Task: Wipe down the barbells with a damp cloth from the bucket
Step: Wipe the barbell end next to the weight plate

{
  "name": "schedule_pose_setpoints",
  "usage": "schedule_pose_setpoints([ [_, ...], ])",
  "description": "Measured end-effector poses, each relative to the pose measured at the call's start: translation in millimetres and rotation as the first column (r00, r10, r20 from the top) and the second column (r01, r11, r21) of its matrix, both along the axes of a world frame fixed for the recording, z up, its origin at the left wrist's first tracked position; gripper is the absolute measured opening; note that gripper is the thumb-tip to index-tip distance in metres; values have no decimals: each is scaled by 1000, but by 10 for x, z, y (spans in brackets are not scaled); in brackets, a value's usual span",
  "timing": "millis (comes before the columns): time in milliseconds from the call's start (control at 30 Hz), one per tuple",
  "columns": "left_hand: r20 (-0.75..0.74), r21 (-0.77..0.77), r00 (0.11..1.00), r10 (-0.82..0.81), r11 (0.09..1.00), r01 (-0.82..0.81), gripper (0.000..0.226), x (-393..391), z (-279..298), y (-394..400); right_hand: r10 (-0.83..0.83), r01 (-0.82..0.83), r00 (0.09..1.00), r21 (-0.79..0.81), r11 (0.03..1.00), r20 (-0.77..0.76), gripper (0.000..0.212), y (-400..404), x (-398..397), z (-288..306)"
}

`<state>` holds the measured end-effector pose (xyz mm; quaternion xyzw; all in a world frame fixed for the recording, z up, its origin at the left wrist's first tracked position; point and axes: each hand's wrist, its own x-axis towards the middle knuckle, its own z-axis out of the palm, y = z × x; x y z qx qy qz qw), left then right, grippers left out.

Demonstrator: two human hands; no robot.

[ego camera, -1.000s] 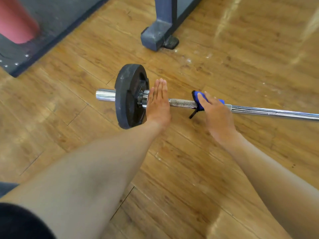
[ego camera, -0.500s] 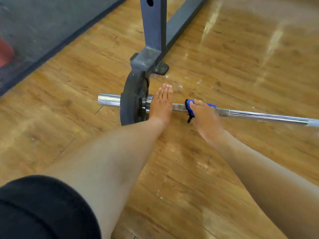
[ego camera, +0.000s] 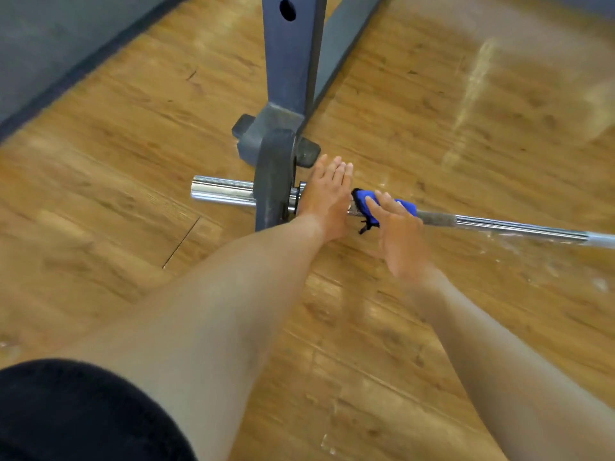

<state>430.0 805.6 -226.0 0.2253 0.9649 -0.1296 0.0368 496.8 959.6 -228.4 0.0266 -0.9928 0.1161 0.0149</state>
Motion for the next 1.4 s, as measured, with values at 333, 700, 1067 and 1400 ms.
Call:
schedule_pose_setpoints([
  [333,109,13,993,-37,999,36,87,-228,27,18,-109,111,989,-14,994,99,66,195,-82,210],
  [700,183,-36,982,53,998,-47,85,-326,41,135,-361,366,931,-112,924,57,59,-83,-186,142],
  [1067,188,-21,979,77,997,-74,87,-363,24,157,-267,268,963,-97,959,22,58,-89,-241,154],
  [1400,283,-12,948,142,989,-145,46,-445,73,213,-218,183,968,-243,953,-126,52,-178,-188,-46],
])
